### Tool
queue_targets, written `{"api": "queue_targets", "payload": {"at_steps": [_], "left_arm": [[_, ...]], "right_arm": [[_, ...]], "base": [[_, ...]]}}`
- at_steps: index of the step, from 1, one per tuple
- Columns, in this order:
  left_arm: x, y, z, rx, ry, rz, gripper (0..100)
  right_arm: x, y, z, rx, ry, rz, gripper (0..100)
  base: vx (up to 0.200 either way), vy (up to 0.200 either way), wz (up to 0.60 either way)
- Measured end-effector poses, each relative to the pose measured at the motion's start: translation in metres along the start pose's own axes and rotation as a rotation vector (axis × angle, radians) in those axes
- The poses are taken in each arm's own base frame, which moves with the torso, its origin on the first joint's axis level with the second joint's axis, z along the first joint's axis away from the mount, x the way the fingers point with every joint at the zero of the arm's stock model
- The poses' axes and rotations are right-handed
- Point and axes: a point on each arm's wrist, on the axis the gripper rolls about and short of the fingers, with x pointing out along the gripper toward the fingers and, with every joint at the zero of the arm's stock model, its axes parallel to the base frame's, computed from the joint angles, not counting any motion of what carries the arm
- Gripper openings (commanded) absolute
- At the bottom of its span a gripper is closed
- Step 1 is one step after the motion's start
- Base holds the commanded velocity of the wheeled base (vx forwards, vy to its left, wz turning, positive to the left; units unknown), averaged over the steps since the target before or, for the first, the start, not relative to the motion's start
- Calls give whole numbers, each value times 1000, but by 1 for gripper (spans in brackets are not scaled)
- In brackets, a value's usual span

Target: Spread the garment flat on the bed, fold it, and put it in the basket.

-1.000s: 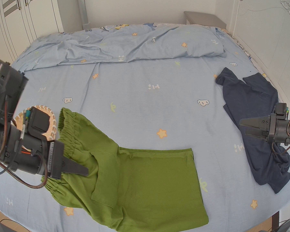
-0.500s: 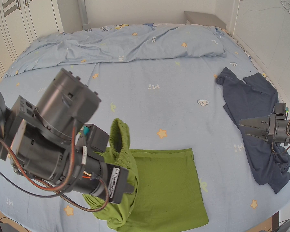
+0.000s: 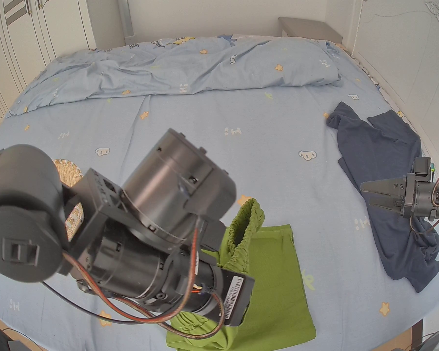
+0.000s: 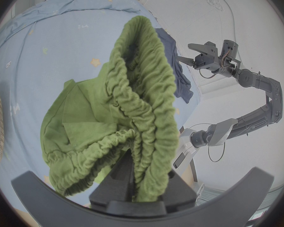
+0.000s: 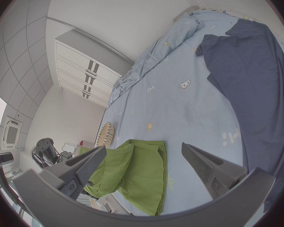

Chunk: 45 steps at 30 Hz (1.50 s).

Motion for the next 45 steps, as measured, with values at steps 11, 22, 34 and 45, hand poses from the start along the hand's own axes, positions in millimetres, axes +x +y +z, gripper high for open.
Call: {"api": "queue_targets", "payload": {"at_steps": [11, 22, 34, 45], "left_arm": [[24, -2, 4, -2, 0, -4, 100], [45, -11, 15, -11, -172, -108, 100], [51, 18, 28, -94, -447, -184, 100], [-1, 75, 44, -258, -569, -162, 100]], "right_arm": [[2, -1, -1, 3, 7, 1, 100], [2, -2, -1, 3, 7, -1, 100], [5, 1, -5, -3, 26, 9, 100], [43, 18, -46, -288, 150, -136, 100]], "base": [[0, 0, 0], [0, 0, 0], [0, 0, 0], [0, 0, 0]]}}
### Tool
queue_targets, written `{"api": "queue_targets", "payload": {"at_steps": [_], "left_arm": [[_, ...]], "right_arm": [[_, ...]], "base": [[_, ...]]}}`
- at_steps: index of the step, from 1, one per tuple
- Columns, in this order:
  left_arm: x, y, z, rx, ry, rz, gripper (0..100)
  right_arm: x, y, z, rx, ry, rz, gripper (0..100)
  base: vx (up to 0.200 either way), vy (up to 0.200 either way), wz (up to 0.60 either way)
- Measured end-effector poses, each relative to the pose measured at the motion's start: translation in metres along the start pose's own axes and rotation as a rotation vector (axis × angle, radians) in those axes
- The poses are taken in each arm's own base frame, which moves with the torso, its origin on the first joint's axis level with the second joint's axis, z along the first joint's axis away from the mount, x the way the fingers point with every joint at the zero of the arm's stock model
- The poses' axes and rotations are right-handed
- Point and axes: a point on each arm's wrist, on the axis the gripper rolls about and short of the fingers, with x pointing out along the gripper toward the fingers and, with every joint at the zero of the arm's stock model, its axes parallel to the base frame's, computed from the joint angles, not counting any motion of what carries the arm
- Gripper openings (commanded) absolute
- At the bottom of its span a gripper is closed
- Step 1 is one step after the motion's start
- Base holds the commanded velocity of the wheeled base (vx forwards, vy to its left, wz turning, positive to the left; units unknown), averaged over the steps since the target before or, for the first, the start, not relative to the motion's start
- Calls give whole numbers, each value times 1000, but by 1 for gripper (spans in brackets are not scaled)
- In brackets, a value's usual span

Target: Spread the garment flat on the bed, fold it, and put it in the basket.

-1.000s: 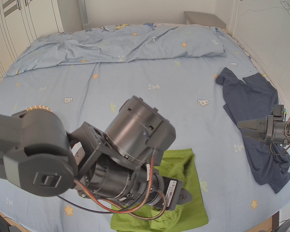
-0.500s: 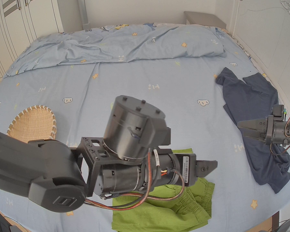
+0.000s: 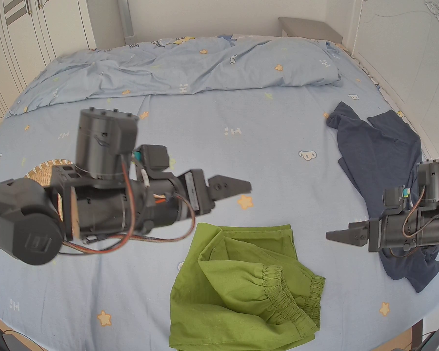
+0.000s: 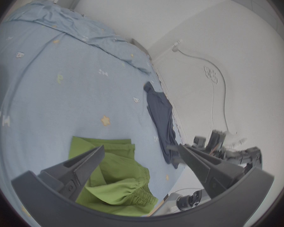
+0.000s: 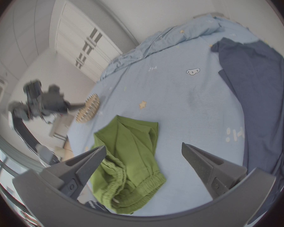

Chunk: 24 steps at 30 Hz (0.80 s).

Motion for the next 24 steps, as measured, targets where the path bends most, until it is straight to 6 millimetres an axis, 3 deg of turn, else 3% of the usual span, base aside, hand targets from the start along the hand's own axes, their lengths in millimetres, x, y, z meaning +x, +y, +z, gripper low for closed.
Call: {"api": "queue_targets", "payload": {"at_steps": [5, 12, 16, 24], "left_arm": [[-26, 22, 23, -77, -37, 19, 100], [-59, 57, 48, -174, -100, 76, 100], [-63, 64, 50, -193, -99, 78, 100], [-62, 67, 50, -203, -94, 88, 100]], "right_arm": [[18, 11, -11, -120, 10, -45, 100], [53, 36, -22, -260, -9, 139, 100], [67, 50, -34, -297, 19, 214, 100], [80, 59, -49, -311, 89, 253, 100]], "base": [[0, 0, 0], [0, 0, 0], [0, 0, 0], [0, 0, 0]]}}
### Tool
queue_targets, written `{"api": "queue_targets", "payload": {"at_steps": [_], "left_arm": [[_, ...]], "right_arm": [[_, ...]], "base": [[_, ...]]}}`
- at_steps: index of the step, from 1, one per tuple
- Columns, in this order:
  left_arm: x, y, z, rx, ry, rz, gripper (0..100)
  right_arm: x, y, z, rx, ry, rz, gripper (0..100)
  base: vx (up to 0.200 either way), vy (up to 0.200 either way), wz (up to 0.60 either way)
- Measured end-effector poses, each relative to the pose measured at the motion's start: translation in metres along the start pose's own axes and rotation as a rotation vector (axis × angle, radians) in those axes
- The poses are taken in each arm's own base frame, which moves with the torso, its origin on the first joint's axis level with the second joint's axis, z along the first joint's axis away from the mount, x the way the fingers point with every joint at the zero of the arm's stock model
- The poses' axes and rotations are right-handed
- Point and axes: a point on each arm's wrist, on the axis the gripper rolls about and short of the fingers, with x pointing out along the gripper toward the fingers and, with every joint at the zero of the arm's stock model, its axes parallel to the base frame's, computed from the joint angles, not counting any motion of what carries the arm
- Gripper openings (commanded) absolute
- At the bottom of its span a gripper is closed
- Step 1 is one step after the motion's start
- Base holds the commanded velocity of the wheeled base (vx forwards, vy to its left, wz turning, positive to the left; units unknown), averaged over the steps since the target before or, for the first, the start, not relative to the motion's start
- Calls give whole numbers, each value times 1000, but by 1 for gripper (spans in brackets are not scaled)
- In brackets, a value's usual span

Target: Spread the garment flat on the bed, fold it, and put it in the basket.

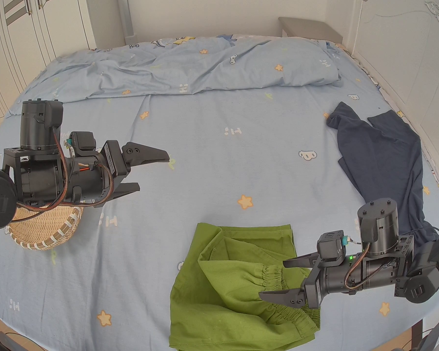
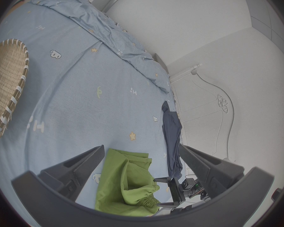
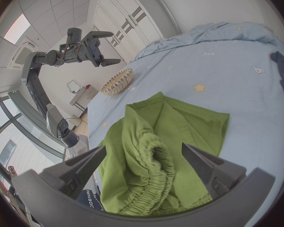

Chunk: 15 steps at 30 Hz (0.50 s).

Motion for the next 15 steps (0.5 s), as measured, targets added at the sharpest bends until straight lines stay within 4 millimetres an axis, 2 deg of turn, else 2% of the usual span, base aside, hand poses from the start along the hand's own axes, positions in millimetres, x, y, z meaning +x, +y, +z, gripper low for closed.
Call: {"api": "queue_targets", "payload": {"at_steps": [3, 4, 15], "left_arm": [[0, 0, 0, 1, 1, -1, 100], [0, -1, 0, 1, 2, -2, 100], [0, -1, -1, 1, 4, -4, 100]], "right_arm": [[3, 1, 1, -10, -13, 8, 100], [4, 1, 2, -17, -30, 11, 0], [17, -4, -3, -11, -39, 18, 0]], "base": [[0, 0, 0], [0, 0, 0], [0, 0, 0]]}}
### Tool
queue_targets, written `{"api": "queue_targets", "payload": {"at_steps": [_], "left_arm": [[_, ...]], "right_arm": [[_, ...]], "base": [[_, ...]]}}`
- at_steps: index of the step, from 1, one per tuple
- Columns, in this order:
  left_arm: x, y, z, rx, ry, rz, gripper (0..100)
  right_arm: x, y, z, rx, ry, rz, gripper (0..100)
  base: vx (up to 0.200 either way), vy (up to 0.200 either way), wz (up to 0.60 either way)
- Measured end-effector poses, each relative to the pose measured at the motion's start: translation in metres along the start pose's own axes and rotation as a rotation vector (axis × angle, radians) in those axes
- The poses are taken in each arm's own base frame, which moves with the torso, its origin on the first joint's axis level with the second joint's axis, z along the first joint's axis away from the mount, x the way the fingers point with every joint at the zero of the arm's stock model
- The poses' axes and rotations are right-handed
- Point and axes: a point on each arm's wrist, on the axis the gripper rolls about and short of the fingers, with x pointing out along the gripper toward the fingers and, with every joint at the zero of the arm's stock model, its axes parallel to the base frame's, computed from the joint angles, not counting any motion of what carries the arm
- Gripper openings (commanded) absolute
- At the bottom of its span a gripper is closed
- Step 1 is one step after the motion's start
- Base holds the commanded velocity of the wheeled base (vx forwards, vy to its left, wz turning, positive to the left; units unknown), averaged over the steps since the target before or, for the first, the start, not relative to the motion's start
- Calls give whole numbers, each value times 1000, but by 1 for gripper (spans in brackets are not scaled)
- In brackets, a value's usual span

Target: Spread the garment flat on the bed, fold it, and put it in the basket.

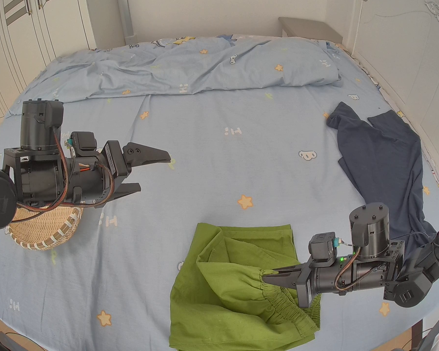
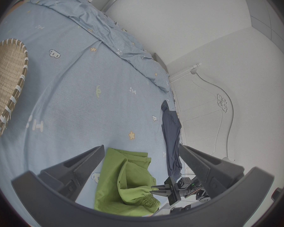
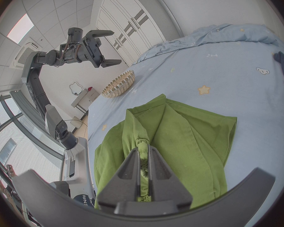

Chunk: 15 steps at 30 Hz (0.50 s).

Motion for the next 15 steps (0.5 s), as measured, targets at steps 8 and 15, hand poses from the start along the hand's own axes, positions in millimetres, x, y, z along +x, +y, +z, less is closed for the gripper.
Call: {"api": "queue_targets", "payload": {"at_steps": [8, 15], "left_arm": [[0, 1, -1, -1, 2, 2, 100], [0, 1, 0, -2, 2, 4, 100]], "right_arm": [[-2, -6, 0, 27, -5, -21, 0], [-27, -17, 6, 156, -31, -85, 0]], "base": [[0, 0, 0], [0, 0, 0]]}}
